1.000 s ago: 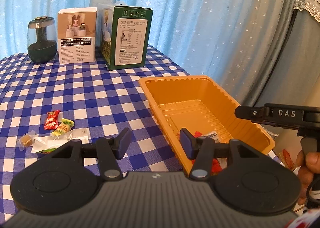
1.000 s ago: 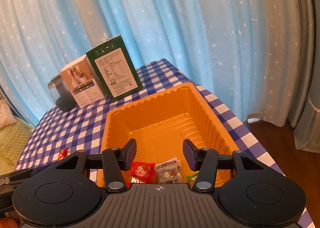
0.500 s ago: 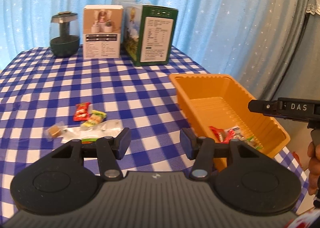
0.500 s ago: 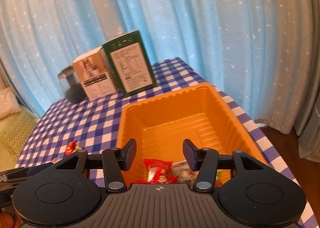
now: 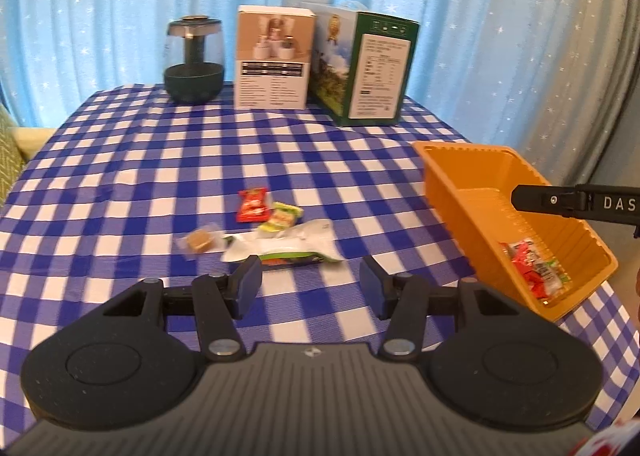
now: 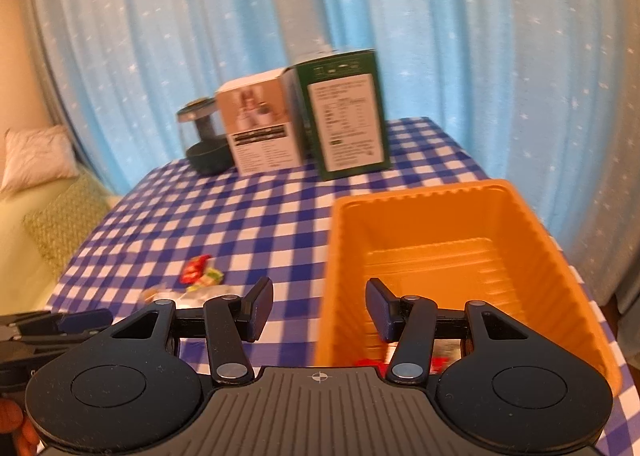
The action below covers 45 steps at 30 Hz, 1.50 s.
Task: Organize snacks
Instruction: 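Move both open tools back to the remaining snacks on the table, then grasp the white-and-green pouch with the right tool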
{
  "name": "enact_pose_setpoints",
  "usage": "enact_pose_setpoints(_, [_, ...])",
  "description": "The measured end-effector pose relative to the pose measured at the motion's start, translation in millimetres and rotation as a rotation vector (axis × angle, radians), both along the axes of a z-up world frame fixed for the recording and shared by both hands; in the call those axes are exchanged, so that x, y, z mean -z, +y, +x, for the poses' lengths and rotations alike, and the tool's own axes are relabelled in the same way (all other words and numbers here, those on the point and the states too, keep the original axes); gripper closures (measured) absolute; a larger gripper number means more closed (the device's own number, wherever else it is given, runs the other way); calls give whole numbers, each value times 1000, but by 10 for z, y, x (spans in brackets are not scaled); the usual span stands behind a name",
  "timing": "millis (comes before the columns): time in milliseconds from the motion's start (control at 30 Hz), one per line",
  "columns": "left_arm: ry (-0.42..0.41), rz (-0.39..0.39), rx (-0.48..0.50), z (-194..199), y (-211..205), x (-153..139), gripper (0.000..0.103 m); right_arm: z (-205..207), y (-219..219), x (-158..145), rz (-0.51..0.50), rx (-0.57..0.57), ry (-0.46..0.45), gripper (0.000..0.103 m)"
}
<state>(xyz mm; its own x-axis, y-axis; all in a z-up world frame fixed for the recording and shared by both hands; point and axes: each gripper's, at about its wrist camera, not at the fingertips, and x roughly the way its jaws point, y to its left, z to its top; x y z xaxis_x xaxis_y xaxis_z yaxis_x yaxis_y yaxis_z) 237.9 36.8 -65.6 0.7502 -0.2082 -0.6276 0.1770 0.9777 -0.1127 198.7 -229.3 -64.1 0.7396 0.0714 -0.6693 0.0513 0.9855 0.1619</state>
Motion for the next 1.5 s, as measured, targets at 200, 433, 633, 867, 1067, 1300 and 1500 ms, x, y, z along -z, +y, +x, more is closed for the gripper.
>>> enact_pose_setpoints(200, [13, 29, -33, -56, 208, 24, 53, 79, 300, 67, -38, -115, 2, 51])
enact_pose_setpoints(433, [35, 74, -27, -84, 407, 12, 53, 181, 697, 204, -101, -296, 18, 51])
enact_pose_setpoints(633, [48, 103, -15, 15, 543, 48, 53, 323, 976, 402, -156, -415, 41, 51])
enact_pose_setpoints(867, [96, 7, -70, 183, 792, 137, 53, 657, 1178, 690, -153, -470, 120, 51])
enact_pose_setpoints(1067, [90, -1, -123, 295, 942, 141, 53, 968, 1165, 950, -116, -448, 203, 51])
enact_pose_setpoints(1300, [97, -15, -152, 342, 1030, 163, 53, 1120, 1144, 1124, -53, -493, 228, 51])
enact_pose_setpoints(1500, [101, -12, -148, 343, 1012, 173, 53, 1091, 1187, 1113, -8, -524, 288, 51])
